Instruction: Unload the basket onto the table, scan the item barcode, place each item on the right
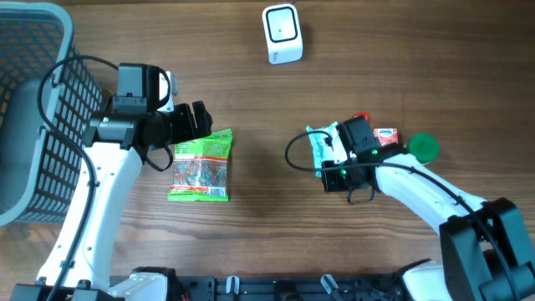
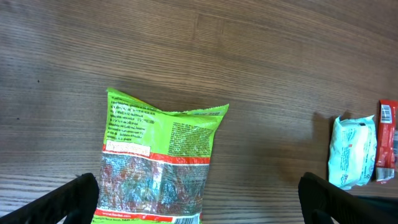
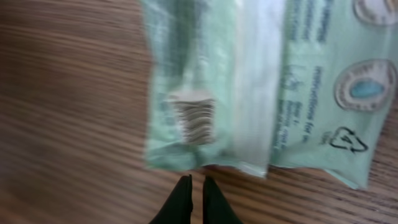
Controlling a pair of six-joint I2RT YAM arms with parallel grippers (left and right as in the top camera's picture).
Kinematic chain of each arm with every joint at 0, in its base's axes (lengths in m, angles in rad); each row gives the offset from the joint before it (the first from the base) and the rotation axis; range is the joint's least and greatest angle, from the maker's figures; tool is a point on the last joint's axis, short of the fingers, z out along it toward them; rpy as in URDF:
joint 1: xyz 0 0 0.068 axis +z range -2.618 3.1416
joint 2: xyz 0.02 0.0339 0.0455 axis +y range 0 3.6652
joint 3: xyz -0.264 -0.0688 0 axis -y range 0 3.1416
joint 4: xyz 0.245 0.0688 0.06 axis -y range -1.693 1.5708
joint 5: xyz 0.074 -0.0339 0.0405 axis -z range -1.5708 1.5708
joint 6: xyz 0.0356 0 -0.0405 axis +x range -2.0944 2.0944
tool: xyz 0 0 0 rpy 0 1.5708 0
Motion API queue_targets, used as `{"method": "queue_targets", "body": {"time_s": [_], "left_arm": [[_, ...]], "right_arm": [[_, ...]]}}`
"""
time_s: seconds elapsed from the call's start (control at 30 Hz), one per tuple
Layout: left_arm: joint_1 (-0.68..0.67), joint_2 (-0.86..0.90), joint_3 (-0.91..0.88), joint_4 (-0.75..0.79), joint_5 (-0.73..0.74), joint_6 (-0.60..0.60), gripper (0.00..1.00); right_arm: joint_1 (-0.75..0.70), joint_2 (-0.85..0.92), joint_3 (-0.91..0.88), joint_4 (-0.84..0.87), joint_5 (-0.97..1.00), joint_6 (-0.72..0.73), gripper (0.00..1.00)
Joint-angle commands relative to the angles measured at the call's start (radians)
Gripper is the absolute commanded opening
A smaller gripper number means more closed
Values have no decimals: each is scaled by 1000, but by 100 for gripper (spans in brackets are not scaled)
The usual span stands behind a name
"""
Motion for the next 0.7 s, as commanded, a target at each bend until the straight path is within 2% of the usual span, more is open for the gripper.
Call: {"method": "queue_targets", "body": {"time_s": [0.0,0.1,0.17,0.23,0.27,0.43,0.57,0.67], "left_arm": [[-5,2,3,2,8,-5,100],[-5,2,3,2,8,-5,100],[-5,2,3,2,8,-5,100],[-5,2,3,2,8,-5,100],[-5,2,3,2,8,-5,100],[-5,2,3,2,8,-5,100],[-5,2,3,2,8,-5,100],[-5,2,3,2,8,-5,100]], "right_arm": [[6,-38,151,-51,-74,-31,11],[6,-42,219,-69,-72,-36,20],[6,-41,226,-39,-44,-40,39],[6,-35,224,-21,25,-39,50],[6,-28,221,-17,64,-39,58],[6,22,200,5,157,-40,71],[6,77,191,11,256,-39,73],[6,106,191,11,257,-39,74]]}}
